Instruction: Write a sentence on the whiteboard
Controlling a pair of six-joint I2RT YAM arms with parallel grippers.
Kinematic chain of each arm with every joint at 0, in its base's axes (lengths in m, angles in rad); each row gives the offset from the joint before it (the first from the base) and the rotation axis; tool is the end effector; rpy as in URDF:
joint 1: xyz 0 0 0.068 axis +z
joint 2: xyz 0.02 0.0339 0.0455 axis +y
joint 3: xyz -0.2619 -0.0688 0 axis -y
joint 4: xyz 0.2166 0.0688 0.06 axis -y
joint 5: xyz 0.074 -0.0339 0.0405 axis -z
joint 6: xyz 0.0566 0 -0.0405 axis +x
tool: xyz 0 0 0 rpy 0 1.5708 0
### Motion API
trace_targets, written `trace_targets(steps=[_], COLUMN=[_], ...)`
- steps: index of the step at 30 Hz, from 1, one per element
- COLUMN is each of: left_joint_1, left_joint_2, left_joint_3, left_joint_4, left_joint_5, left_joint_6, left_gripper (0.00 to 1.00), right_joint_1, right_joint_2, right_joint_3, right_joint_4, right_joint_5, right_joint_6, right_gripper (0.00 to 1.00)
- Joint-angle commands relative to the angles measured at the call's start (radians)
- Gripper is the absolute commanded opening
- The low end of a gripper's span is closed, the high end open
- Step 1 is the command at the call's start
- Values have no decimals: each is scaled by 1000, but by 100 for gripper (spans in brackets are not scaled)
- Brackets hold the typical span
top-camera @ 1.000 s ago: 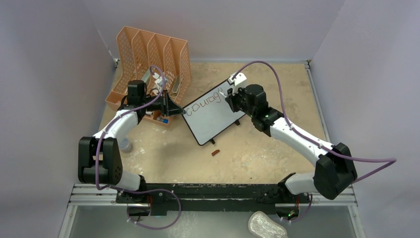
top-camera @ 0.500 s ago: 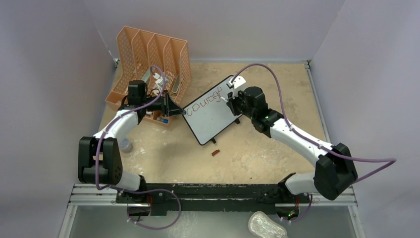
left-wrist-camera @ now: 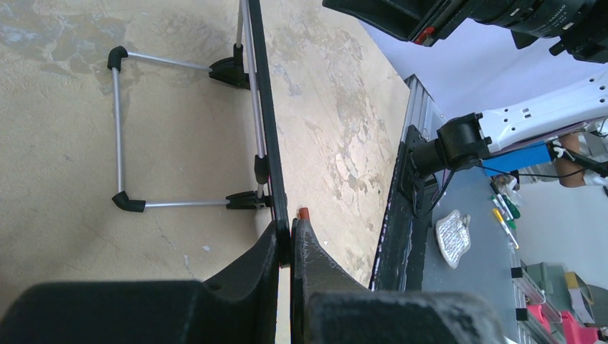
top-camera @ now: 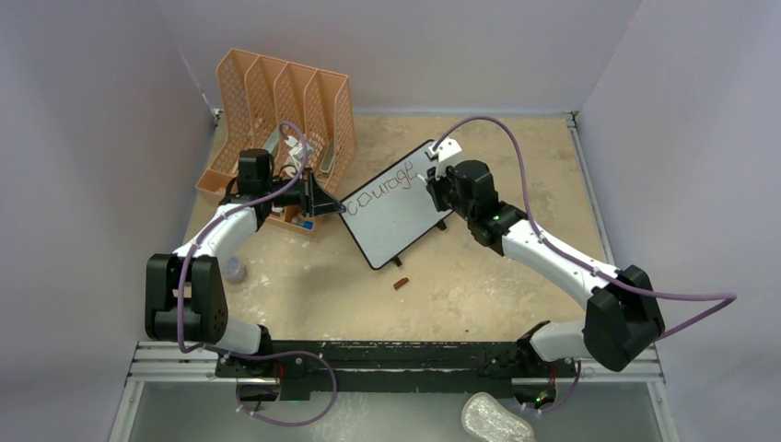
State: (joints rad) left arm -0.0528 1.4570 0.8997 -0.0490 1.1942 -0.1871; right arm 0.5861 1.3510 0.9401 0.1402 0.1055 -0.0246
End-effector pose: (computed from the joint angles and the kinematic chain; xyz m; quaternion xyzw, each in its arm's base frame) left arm 0.2806 -0.0675 0.2560 0.2110 0.7485 -0.5404 0.3212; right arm 0.2624 0.1670 0.3027 -0.2085 0.7678 0.1271 0.5923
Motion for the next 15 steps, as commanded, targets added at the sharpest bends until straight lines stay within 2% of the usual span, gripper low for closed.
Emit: trace_targets(steps=[1,15], left_joint_1=[-15,-15], left_joint_2=[19,22], left_joint_3=[6,13], left_joint_4=[-28,-29], left_joint_5=[-21,-39], left_joint_6=[54,48], left_gripper=[0,0], right_joint_1=[-6,-3], right_joint_2=[-25,-173], right_joint_3=[5,-50], right_joint_4=[59,-8], right_joint_5=[-14,-68], right_joint_6=[4,-13], right_gripper=[0,0])
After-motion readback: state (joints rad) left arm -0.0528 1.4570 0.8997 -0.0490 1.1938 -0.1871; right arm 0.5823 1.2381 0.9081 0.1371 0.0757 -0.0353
